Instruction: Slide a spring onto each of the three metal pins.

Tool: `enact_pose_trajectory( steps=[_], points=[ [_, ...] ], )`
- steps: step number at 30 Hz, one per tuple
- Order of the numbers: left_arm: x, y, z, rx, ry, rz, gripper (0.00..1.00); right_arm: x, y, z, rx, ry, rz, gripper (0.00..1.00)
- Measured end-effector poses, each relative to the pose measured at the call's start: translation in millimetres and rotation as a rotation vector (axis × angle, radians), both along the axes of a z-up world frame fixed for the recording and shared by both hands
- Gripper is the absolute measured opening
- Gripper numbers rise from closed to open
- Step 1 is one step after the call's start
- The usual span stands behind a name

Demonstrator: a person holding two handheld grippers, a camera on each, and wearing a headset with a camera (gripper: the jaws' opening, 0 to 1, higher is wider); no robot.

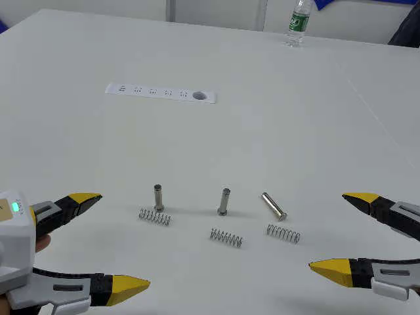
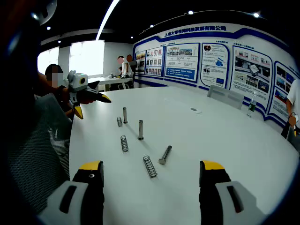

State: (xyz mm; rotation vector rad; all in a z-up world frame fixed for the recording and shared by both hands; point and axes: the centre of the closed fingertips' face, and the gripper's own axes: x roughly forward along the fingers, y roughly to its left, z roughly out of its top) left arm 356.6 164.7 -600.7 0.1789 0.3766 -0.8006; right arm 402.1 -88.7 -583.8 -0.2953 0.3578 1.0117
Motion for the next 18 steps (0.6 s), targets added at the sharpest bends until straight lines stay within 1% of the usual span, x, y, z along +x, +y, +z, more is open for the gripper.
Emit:
enact_pose_trajectory(
  steps=[18],
  points=[
    [0.4,0.2,-0.5,0.003,-0.001,0.002,0.96,3.9,-1.4,1.0,-0.001,0.009,-0.016,0.83]
  ],
)
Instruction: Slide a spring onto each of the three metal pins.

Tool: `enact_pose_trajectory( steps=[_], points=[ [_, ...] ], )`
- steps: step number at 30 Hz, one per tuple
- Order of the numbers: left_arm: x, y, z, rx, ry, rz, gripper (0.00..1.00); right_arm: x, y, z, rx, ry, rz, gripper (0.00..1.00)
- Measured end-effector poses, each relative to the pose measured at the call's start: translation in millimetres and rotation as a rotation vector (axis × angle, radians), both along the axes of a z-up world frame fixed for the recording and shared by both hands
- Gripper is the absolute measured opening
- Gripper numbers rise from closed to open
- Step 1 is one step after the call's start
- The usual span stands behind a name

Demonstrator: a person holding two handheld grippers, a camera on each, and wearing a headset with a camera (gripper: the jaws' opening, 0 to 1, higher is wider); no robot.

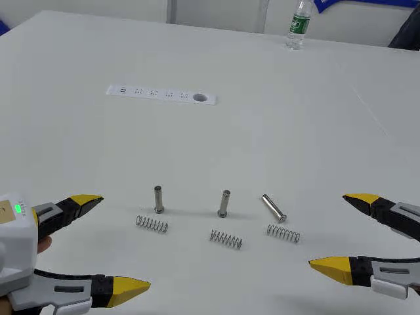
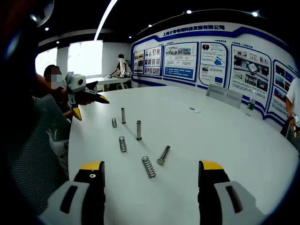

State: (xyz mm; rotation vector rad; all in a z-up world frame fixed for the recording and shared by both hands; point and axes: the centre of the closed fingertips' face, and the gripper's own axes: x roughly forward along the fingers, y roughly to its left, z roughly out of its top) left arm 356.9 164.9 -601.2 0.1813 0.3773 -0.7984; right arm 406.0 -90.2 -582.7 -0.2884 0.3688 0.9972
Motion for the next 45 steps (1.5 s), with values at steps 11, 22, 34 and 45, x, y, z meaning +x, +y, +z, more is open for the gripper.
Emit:
enact_pose_trajectory(
  steps=[11,22,34,45],
  points=[
    [0.5,-0.1,-1.8,-0.001,0.004,0.0,0.96,7.1,-2.1,1.1,0.0,0.008,-0.017,0.8],
    [1.6,0.6,-1.8,0.001,0.006,0.001,0.96,21.5,3.8,6.1,0.007,0.031,-0.042,0.73],
    [1.2,-0.7,-1.3,0.002,0.004,-0.002,0.95,48.2,25.9,11.2,-0.045,0.085,-0.064,0.53],
    [2.2,-2.0,0.3,0.004,0.001,-0.006,0.95,71.5,50.8,-1.8,-0.151,0.136,-0.071,0.41]
  ],
)
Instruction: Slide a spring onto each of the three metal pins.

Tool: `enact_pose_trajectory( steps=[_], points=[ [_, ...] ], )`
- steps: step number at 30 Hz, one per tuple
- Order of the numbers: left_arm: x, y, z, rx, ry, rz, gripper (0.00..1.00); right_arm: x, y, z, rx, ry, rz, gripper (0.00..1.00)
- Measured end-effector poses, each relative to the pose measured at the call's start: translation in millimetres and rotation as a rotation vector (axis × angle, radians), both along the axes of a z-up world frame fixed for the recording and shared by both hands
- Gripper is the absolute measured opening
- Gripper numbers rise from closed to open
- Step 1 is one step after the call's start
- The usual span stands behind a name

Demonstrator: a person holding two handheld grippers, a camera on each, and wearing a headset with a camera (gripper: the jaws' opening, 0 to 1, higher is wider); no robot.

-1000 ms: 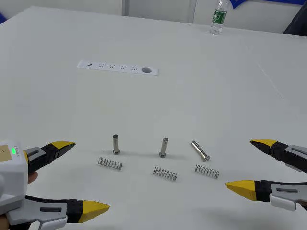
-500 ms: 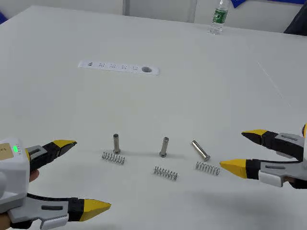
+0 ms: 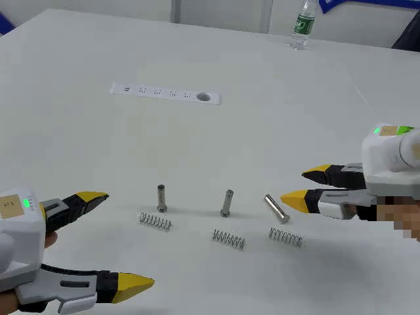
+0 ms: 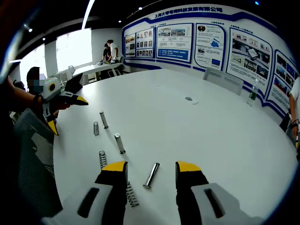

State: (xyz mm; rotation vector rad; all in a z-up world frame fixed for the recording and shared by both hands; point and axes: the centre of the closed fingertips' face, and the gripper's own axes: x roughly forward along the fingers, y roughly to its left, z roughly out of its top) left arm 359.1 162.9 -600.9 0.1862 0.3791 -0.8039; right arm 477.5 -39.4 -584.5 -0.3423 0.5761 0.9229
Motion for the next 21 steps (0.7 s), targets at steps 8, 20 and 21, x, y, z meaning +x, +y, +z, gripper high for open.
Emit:
enact_pose_trajectory(
  steps=[8,20,21],
  points=[
    [-1.7,-0.5,-2.2,0.003,0.007,-0.004,0.95,12.0,6.5,-23.3,-0.096,0.057,-0.017,0.31],
    [-2.9,-0.6,-4.2,0.004,0.013,-0.004,0.94,19.6,11.4,-48.1,-0.198,0.136,-0.068,0.23],
    [-3.0,-0.8,-4.4,0.004,0.013,-0.004,0.93,19.7,11.6,-49.6,-0.204,0.14,-0.07,0.22]
  ],
)
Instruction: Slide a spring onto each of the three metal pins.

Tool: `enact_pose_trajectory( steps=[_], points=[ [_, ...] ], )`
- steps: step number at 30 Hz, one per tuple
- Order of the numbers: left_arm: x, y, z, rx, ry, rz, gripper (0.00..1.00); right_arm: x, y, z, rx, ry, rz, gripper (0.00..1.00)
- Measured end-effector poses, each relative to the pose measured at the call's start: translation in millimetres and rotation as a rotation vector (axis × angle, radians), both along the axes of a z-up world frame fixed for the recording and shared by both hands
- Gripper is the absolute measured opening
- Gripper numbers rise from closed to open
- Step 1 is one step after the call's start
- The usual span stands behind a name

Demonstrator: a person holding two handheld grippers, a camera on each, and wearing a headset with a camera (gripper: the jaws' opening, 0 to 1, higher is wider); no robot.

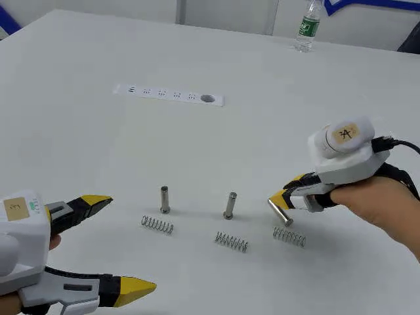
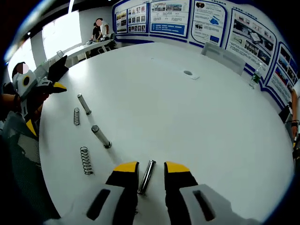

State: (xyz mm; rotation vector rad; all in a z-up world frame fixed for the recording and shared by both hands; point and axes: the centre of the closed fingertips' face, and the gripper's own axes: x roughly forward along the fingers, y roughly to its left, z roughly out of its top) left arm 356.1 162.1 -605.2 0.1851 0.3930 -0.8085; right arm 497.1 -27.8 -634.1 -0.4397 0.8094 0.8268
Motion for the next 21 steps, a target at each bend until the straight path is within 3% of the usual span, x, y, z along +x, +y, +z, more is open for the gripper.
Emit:
enact_pose_trajectory(
  steps=[6,10,21],
  points=[
    [-0.2,-0.4,-0.7,0.0,0.0,-0.001,0.94,-2.7,2.8,-11.2,-0.033,0.042,-0.012,0.19],
    [0.1,0.0,-0.4,0.0,-0.001,0.001,0.93,4.3,-1.3,-20.5,-0.06,0.05,-0.029,0.18],
    [-0.2,1.0,-0.2,0.0,-0.001,0.006,0.93,9.0,-3.9,-29.5,-0.091,0.088,-0.065,0.14]
  ],
)
